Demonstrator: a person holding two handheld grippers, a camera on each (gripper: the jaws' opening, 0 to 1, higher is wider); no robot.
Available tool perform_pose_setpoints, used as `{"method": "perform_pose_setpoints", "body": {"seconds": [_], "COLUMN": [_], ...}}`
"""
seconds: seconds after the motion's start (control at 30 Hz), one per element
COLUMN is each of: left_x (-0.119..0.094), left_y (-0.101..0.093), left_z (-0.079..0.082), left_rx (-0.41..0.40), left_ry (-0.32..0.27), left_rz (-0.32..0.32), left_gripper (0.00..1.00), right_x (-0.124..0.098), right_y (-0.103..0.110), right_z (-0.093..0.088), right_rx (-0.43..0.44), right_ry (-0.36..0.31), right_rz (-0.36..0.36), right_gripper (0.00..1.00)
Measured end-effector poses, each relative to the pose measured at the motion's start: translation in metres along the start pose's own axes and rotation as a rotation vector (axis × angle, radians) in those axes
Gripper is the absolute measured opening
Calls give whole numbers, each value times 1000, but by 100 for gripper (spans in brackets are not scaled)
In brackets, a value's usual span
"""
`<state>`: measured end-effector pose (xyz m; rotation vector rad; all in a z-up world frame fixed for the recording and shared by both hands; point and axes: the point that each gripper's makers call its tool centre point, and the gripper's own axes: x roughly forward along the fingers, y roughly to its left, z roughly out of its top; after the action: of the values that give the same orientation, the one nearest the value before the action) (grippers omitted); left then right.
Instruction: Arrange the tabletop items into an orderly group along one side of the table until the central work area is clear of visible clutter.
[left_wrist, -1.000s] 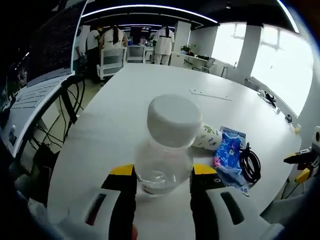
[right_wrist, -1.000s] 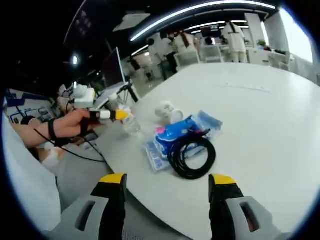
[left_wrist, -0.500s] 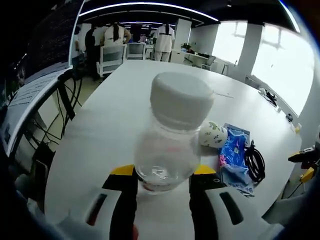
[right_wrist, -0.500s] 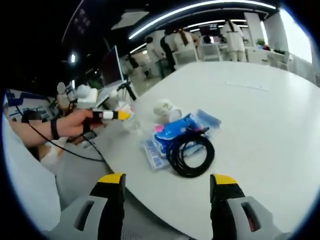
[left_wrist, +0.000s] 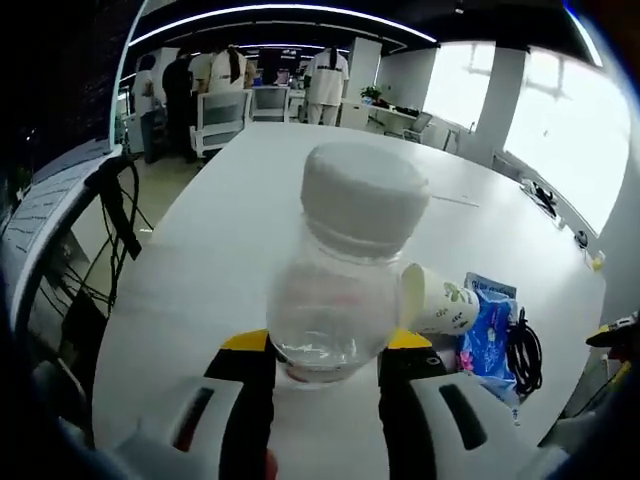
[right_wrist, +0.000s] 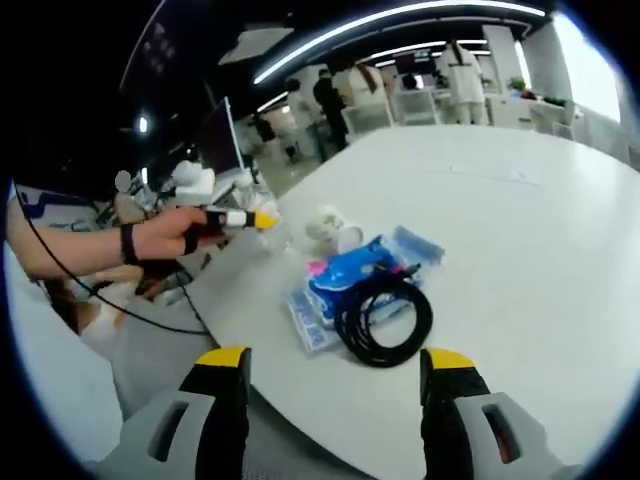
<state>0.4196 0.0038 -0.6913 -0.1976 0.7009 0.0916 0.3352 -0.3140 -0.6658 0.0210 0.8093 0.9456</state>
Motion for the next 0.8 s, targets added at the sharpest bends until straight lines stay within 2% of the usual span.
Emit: {"method": "perform_pose_setpoints", "body": {"seconds": [0.8], "left_x": [54], "left_y": [7], "left_z": [41], "left_rx": [-13], "left_ry": [30], "left_rz": [-34], "left_gripper": [41], "right_x": [-13], "right_y": [-24], "right_z": [-7], "right_rx": [90], "right_ry": [-33], "right_rz": [-85], "right_gripper": [69]}}
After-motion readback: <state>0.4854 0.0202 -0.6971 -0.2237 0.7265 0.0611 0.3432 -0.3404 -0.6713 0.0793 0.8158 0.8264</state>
